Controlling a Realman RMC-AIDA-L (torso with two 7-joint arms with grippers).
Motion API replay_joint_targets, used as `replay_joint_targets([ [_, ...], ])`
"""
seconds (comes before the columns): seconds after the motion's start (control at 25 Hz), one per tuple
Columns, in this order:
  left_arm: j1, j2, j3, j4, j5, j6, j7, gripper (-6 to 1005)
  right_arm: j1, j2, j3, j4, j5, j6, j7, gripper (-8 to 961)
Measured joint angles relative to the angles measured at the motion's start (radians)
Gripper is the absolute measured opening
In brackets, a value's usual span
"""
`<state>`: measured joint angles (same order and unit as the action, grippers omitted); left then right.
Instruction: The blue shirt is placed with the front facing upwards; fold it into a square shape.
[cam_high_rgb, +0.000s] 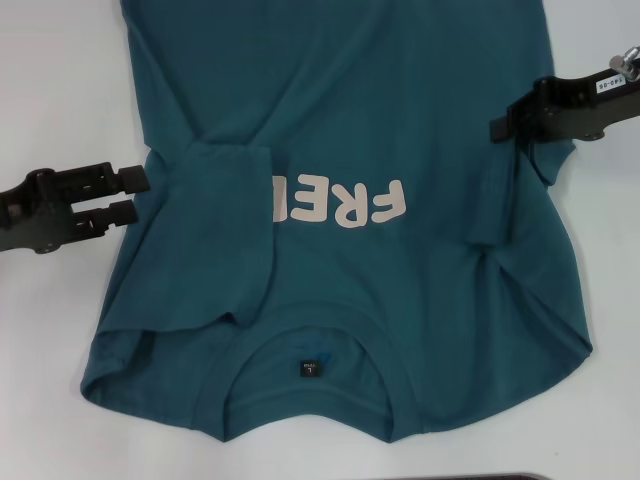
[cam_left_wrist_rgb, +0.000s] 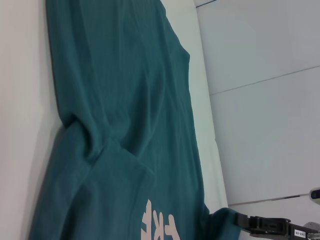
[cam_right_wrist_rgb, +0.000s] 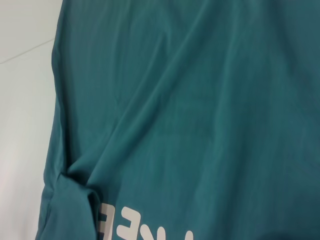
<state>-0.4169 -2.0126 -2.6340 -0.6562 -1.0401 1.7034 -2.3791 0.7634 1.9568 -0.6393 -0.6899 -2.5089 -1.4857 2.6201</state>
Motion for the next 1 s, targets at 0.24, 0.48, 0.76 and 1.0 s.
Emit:
replay_joint_targets([
  [0.24,0.004,0.000,-0.001,0.000,0.000,-0.004,0.002,688,0.002,-0.006,-0.006,-0.005,-0.009,0.012,-0.009,209],
  [0.48,0.007,-0.002,-0.001,0.001,0.000,-0.005,0.004,689,0.008,-0.004,-0.007,0.003,-0.005,0.061,-0.019,484],
  [0.76,0.005,-0.002,-0.001,0.001,0.000,-0.007,0.004,689,0.023,0.009,-0.019,0.025,0.023,0.106,-0.023,550],
  [1.0,0.006,-0.001,-0.001,0.001,0.000,-0.007,0.004,688,0.040,-0.019,-0.091,0.043,0.017,0.049,-0.019,545],
])
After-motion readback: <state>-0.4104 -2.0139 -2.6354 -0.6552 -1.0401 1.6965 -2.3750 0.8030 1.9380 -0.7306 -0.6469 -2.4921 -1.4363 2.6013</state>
